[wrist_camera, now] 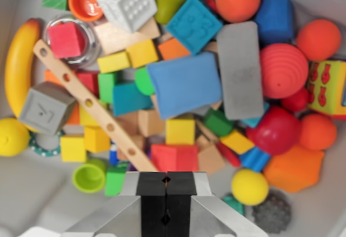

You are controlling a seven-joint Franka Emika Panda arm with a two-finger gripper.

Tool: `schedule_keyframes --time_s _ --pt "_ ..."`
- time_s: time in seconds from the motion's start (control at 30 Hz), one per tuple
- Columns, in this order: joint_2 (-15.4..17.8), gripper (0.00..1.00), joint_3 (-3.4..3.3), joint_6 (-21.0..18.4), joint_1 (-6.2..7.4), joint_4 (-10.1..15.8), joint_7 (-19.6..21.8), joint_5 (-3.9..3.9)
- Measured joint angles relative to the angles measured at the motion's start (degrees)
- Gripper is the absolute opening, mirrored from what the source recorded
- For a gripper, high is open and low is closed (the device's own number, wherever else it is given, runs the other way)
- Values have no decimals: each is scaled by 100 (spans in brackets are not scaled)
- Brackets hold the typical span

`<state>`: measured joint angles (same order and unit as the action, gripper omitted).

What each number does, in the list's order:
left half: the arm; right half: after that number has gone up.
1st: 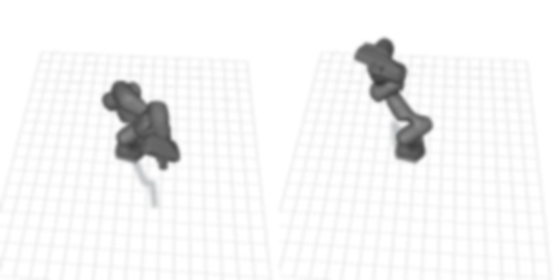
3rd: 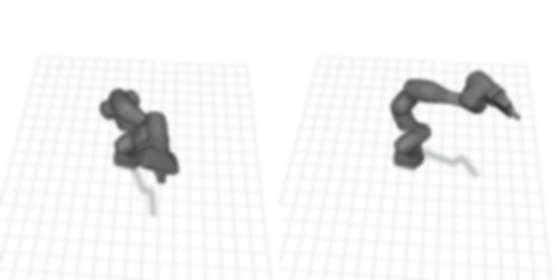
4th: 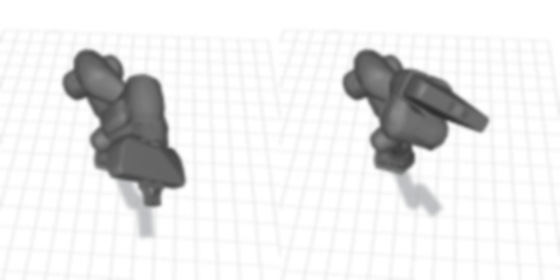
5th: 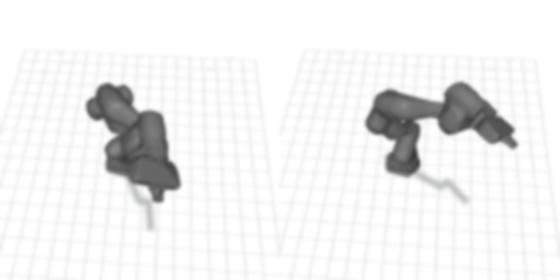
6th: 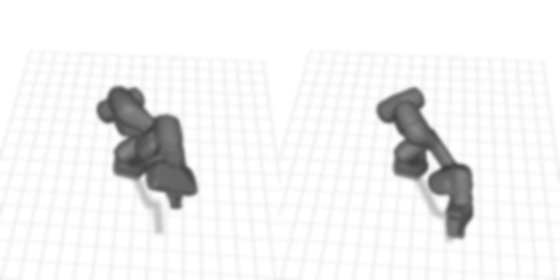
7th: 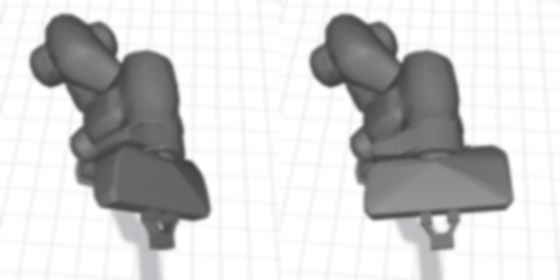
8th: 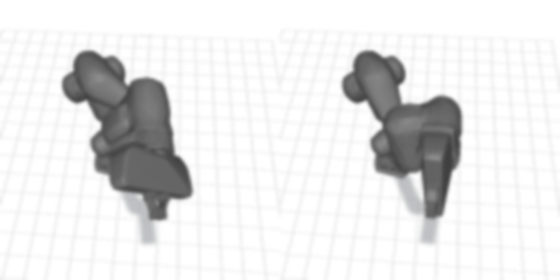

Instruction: Pick an object from the bin

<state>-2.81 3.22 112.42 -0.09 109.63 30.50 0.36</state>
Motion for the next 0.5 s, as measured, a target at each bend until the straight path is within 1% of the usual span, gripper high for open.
schedule_keyframes --time_s 0.2,0.5 --pt "13 0 0 -57 0 -45 -1 -1" --pt "6 0 0 -60 0 -46 -1 -1"
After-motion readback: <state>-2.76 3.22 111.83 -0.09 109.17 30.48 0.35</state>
